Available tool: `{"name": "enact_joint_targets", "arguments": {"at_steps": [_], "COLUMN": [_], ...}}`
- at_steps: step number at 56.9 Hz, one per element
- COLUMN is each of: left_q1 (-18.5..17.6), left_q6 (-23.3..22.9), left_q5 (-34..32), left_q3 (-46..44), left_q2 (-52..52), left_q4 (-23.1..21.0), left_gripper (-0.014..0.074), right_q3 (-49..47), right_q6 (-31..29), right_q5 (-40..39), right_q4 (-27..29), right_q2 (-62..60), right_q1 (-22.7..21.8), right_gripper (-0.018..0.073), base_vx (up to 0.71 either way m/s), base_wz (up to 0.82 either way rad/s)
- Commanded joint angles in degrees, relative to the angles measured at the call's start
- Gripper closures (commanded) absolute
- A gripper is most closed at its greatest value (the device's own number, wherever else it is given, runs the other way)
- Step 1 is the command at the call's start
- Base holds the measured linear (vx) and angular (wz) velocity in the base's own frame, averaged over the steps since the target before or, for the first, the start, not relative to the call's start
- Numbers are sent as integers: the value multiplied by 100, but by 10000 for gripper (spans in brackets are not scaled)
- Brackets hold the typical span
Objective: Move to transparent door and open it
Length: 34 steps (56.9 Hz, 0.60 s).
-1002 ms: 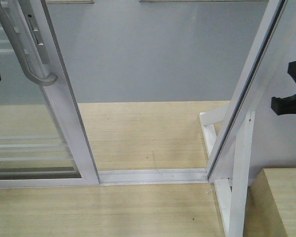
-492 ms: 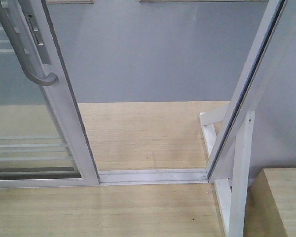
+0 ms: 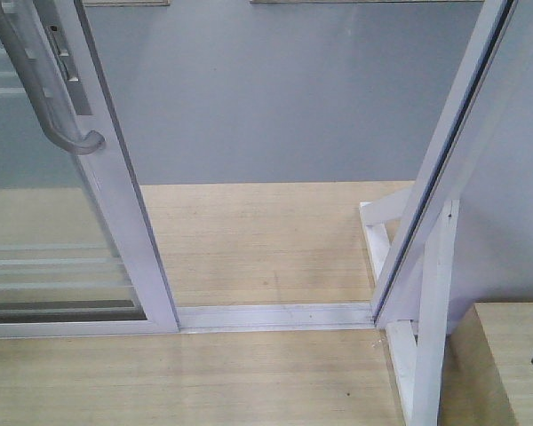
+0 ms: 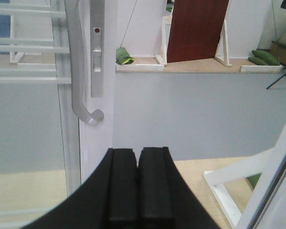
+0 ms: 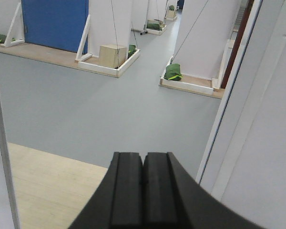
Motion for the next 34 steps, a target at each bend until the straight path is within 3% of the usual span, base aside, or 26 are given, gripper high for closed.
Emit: {"name": "enact_joint_targets", "arguments": {"at_steps": [1,13,34], "left_q1": [-24,-24,-24], "left_q6": [8,8,16], "left_q5": [-112,258,266], "left_q3": [-137,-137,-137], "left_q2": [56,56,-52], "left_q4": [-132,-132,-101], "left_gripper": [600,600,600], "right_q3": [-163,-163,-163], "right_q6": [24,24,24], "right_q5": [-257,-220,-220], "right_q4": [-29,-29,-29], "right_q2": [45,45,45], "right_q1": [9,9,9], "right_gripper": [561,561,561], "base_vx": [0,0,0], "base_wz": [0,0,0]}}
